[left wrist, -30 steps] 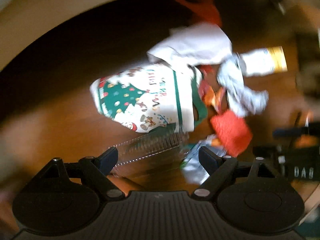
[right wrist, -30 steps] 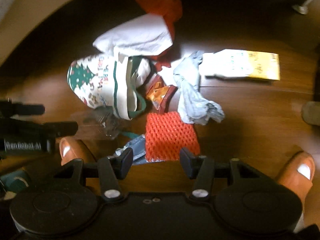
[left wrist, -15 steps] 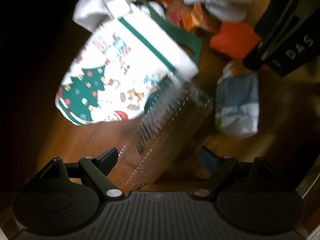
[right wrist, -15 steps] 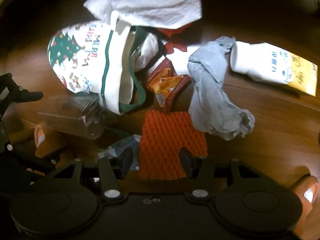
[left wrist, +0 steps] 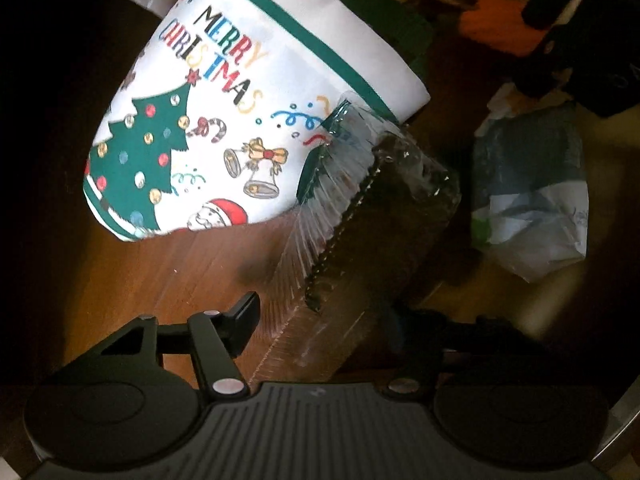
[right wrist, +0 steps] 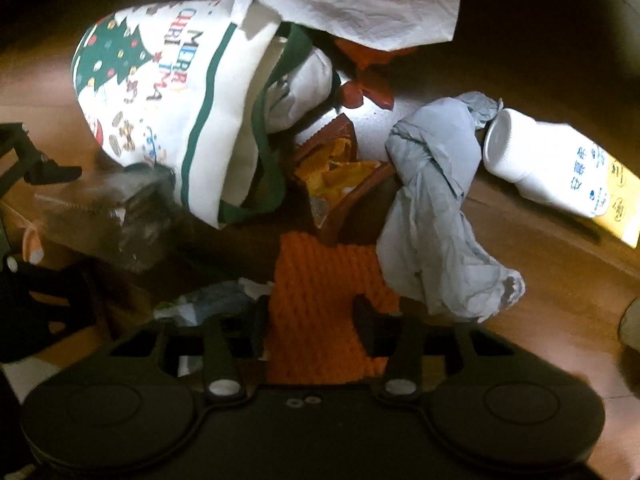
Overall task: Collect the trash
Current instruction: 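Grasp the clear plastic tray with the left gripper while the right grasps the red foam net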
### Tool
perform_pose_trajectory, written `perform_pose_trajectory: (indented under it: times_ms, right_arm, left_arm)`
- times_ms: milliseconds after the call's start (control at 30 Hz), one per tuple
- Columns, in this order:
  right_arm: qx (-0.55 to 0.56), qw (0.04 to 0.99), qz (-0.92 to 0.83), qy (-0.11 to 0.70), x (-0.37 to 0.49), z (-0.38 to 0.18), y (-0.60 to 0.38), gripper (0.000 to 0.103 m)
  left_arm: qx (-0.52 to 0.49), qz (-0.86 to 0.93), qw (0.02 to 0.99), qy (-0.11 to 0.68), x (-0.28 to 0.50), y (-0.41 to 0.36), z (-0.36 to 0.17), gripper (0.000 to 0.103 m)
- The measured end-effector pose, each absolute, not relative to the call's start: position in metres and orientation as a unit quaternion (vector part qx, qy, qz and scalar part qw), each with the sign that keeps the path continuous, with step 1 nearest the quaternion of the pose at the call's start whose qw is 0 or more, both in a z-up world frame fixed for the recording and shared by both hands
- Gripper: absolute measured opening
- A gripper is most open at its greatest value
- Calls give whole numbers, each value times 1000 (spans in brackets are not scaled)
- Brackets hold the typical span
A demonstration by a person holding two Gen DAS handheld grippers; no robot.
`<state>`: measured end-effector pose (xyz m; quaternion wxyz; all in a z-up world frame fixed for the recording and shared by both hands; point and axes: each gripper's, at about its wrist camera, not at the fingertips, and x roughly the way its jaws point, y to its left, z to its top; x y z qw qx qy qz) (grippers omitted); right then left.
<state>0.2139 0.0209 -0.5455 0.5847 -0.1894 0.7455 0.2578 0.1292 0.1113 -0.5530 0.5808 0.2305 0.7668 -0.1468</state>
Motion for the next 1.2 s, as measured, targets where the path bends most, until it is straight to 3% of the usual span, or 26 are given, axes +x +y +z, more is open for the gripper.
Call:
perform_pose_trajectory:
  times_ms: [33,133,200,533,1200]
  right_arm:
    - [-193,583,257,746,211,-546,20,11]
    - [-200,584,253,745,208,-544,12,10]
    - [-202,588,252,741,207,-539,6,10]
    - [-184,614,230,732,206,-486,-37,9]
    - [-61,739,255,621,202,-260,-91,9]
  left_arm:
    - [228,-146,581,767,129,112,-554,60]
    - [224,-143,577,772,129,113,-555,54]
    - [212,-139,575,778,134,114,-552,41]
    - [149,-149,586,782,157,136,-506,41]
    - [80,-112,704,697,183,81,-284,42]
